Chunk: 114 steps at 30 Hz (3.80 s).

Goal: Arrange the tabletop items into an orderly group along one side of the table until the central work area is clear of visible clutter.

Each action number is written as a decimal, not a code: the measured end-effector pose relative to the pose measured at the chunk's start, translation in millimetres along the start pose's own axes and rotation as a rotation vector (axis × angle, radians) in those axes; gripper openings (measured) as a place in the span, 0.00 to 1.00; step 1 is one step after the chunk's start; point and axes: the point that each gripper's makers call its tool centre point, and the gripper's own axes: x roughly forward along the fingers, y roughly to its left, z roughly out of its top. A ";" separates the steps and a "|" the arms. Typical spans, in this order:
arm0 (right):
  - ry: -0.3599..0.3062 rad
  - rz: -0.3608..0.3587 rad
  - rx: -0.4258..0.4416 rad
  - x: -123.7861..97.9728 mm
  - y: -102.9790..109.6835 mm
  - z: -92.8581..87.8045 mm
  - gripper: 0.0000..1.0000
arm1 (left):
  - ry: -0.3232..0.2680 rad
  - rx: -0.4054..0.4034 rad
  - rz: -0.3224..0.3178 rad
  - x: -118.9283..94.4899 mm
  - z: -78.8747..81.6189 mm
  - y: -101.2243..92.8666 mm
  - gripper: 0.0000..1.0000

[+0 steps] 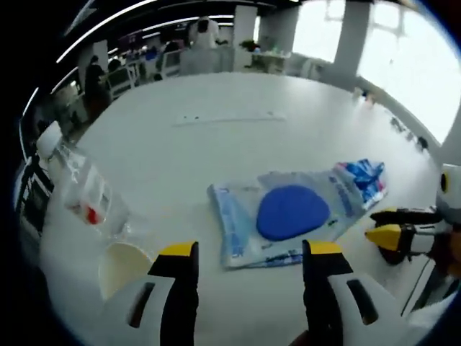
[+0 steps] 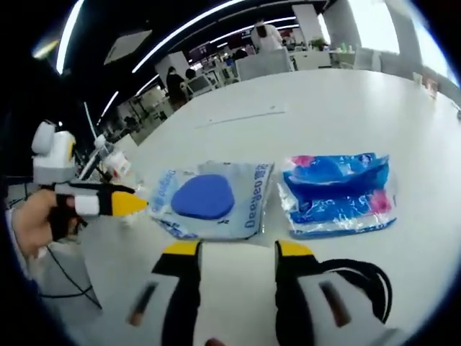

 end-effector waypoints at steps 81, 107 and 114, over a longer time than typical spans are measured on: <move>-0.073 0.001 -0.111 30.3 -0.7 24.8 0.00 | -0.052 0.033 0.097 31.2 17.4 29.8 0.00; 0.000 0.033 0.009 33.7 -2.8 9.6 0.12 | -0.018 -0.055 0.062 33.1 7.0 29.3 0.15; -0.088 0.106 0.000 13.5 19.8 22.0 0.35 | -0.101 -0.078 0.007 11.7 22.4 9.0 0.45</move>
